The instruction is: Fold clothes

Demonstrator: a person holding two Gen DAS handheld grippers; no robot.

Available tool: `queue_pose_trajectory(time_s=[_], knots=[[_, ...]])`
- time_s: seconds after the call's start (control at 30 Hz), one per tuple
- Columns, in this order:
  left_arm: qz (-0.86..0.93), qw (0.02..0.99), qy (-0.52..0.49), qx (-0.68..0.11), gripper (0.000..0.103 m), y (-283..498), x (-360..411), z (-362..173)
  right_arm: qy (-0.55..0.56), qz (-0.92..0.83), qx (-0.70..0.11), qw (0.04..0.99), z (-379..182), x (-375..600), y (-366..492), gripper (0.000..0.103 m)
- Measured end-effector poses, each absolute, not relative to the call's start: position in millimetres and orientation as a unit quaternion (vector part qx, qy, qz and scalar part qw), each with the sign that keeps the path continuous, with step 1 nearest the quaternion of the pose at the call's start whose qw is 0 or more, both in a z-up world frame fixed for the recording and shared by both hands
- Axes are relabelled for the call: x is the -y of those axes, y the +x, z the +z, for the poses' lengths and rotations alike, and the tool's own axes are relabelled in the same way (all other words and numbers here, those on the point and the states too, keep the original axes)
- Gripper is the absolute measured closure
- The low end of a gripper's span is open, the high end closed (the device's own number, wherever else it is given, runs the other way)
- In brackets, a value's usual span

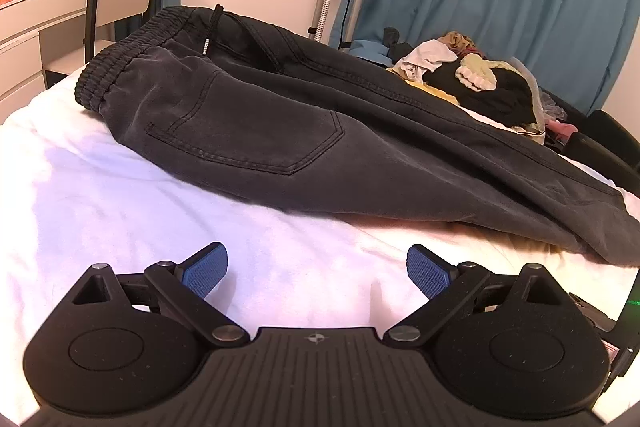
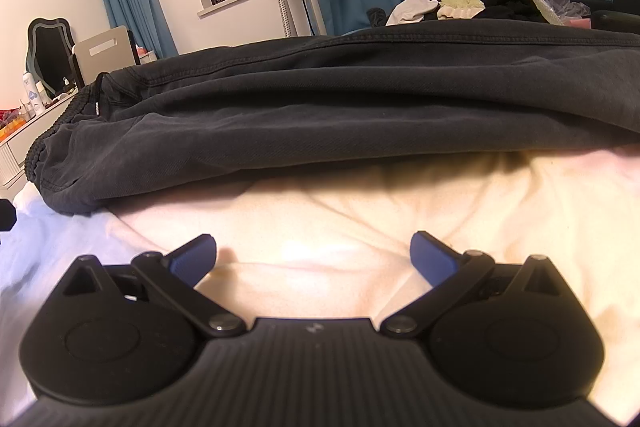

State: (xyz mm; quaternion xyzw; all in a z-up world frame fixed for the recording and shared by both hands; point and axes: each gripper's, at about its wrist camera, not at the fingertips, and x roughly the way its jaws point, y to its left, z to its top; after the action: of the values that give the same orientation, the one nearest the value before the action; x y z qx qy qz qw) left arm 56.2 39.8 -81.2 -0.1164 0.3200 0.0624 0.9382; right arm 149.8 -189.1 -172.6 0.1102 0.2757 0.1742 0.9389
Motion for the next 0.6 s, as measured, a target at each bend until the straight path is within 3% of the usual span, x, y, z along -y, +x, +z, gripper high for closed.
queue_pose_trajectory(time_s=[0.6], knots=[[0.059,0.938,-0.116,-0.322,0.006,56.9,-38.3,-81.2,0.11,0.174,-0.276,0.939,-171.7,189.3,149.6,0.0]])
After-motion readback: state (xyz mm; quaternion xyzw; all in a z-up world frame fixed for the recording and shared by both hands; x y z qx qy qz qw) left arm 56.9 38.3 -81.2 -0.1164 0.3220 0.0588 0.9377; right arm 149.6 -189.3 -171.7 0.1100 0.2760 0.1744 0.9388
